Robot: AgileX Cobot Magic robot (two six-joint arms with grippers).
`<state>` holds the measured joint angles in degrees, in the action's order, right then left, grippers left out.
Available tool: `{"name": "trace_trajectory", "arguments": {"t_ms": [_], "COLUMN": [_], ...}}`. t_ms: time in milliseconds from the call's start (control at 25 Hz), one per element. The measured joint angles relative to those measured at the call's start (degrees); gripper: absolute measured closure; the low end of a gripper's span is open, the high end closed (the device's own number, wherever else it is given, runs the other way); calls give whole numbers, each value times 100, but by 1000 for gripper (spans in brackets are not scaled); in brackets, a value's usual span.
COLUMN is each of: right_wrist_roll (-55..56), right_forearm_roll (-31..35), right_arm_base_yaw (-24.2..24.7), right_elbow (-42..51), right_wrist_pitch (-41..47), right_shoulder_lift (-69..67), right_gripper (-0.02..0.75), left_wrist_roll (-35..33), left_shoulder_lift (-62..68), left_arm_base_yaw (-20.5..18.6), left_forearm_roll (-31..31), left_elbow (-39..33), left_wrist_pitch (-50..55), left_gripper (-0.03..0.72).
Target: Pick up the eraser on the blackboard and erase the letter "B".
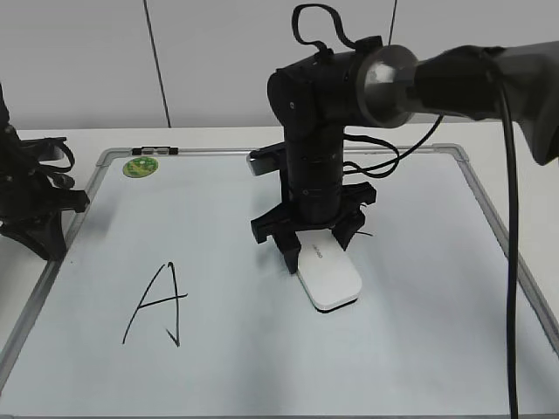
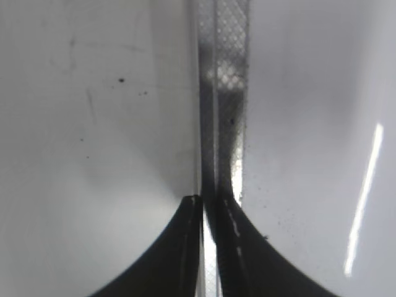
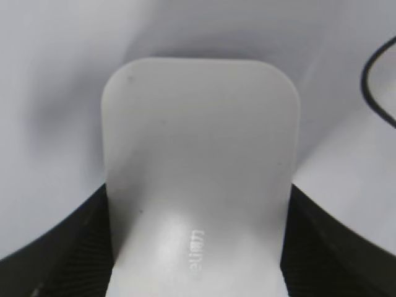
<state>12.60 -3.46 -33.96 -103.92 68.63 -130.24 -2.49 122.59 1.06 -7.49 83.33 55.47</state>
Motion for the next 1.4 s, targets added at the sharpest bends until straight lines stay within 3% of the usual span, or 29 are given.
{"name": "trace_trajectory", "arguments": {"t_ms": [360,640,920,1000,1120,1400], "right_wrist_roll": [69,114,114,125,21,-1156], "right_forearm_roll": [-349,-475,-539,-516,-356,831], "right_arm_base_yaw": [227,773,1309,1618,2034,2951], "right_elbow": [84,217,1194,1903,2398,2662], "right_wrist_pitch": [59,93,87,-109,-298,-583], "right_shoulder_lift": [358,1355,2122,2534,2769,2772], "right_gripper": [223,223,223,223,223,223], "left_wrist_roll": [0,0,0,0,0,0], "left_shoulder_lift": [0,0,0,0,0,0], "left_arm_base_yaw": [0,0,0,0,0,0], "left_forearm_roll": [0,8,8,8,-2,-24], "left_elbow": [0,0,0,0,0,0], "left_wrist_pitch": [0,0,0,0,0,0], "left_gripper": [621,621,619,619,618,617]}}
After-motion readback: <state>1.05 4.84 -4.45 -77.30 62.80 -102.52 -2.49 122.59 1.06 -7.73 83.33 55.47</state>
